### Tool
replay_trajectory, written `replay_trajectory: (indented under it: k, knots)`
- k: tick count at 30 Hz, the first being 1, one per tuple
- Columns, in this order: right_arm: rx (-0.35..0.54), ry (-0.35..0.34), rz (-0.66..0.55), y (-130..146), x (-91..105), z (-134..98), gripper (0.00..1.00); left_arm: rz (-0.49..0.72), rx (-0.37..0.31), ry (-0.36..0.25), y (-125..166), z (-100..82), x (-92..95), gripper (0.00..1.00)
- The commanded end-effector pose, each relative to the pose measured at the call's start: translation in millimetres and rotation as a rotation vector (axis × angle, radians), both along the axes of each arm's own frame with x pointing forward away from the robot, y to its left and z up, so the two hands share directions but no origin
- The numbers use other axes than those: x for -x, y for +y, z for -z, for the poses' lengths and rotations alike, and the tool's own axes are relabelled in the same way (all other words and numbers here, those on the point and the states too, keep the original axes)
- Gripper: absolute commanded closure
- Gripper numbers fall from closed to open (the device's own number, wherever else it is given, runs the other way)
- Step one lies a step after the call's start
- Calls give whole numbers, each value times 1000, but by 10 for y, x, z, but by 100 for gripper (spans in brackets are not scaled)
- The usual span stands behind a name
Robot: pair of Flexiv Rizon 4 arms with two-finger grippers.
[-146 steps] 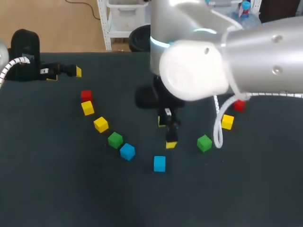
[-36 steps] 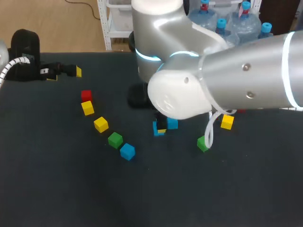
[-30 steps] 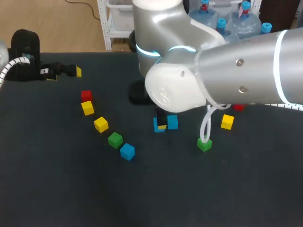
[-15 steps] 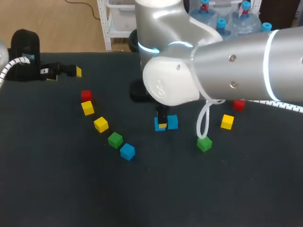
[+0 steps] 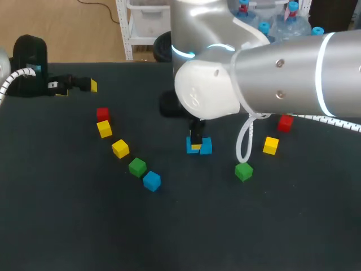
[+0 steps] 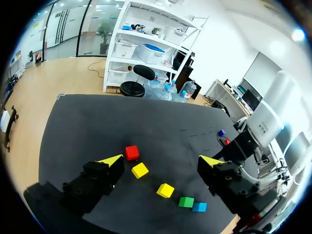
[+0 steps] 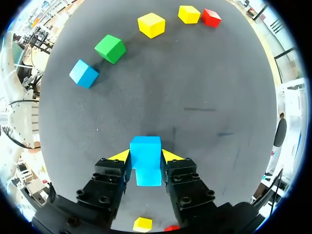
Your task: Place the blue cubes, place green cubes on the blue cubes, place the yellow cubes on the green cubes, then place the red cubes on the yellow cubes, and place purple cube on the red cubes.
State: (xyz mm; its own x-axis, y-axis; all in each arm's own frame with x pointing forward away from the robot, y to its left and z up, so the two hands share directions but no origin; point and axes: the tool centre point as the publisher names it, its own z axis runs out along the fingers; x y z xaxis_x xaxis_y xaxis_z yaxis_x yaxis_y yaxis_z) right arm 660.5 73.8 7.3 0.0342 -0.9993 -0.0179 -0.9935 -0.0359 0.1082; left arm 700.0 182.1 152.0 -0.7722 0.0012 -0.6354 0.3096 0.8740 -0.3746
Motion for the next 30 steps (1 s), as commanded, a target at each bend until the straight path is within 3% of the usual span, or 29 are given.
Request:
replay_trajectory:
  k: [1,30]
  knots:
    - [1,2,-4,13,7,22,100,7,10,-6,21,18,-1,0]
    - [7,2,-20,87,-44,51,100,7,10,-6,21,18,-1,0]
